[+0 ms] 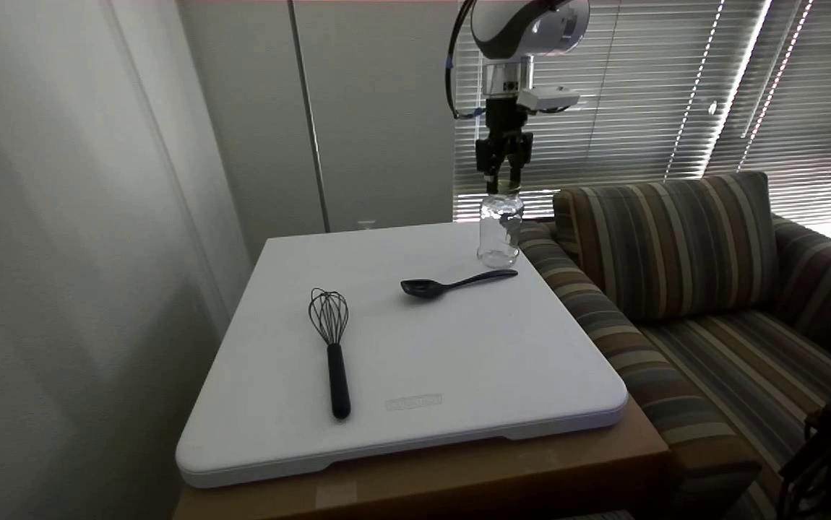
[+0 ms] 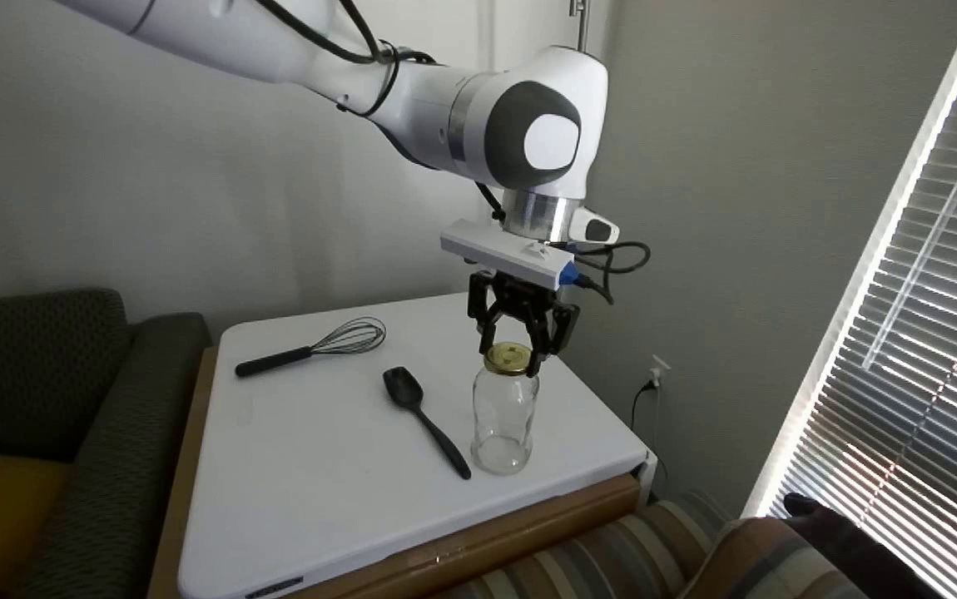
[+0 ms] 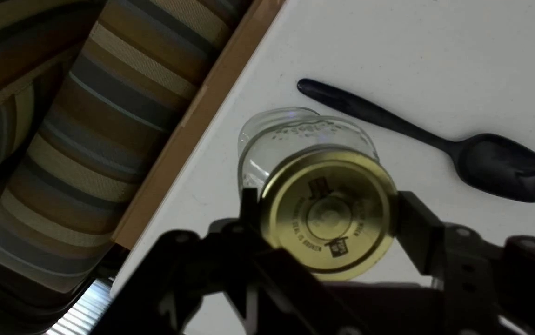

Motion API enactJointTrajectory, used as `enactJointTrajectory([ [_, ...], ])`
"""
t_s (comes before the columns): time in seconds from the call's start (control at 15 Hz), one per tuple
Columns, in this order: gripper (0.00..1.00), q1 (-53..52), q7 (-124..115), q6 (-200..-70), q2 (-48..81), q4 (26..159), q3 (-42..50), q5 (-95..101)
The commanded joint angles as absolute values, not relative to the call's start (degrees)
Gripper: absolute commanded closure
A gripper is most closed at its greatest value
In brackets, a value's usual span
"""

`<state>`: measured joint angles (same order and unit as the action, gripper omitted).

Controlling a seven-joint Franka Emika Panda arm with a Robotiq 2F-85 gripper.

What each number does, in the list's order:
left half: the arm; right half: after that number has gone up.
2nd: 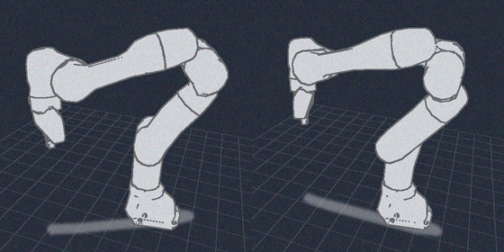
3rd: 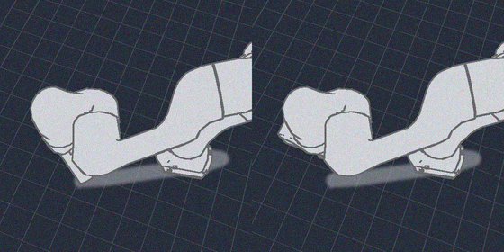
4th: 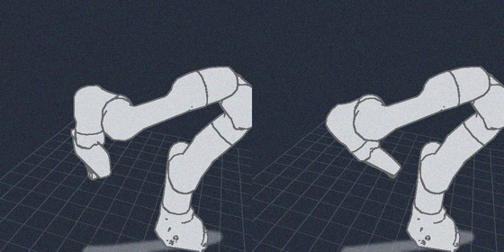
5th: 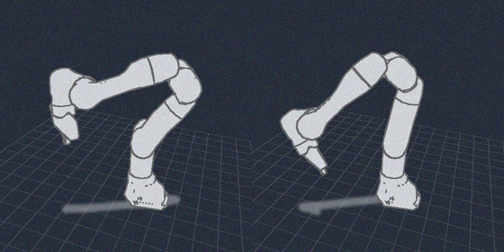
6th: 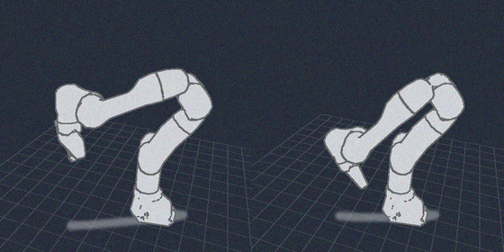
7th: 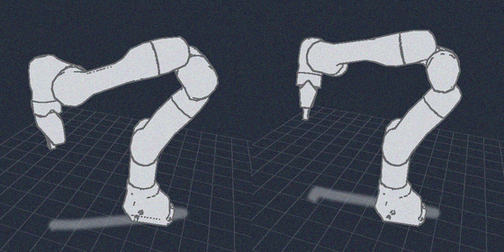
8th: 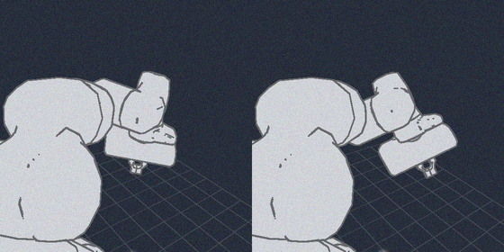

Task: Take the lid off the glass jar

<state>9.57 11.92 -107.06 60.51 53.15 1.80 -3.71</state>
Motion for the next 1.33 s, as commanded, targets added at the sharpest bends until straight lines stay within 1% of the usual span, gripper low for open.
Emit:
enactJointTrajectory([
  [0.0,0.53,9.3,11.7,-106.7,59.1,53.6,2.5,-2.9],
  [0.73,0.53,9.8,12.5,-107.0,57.4,53.7,1.6,-3.2],
  [1.27,0.53,9.7,13.1,-105.5,59.4,54.6,-0.3,-4.1],
])
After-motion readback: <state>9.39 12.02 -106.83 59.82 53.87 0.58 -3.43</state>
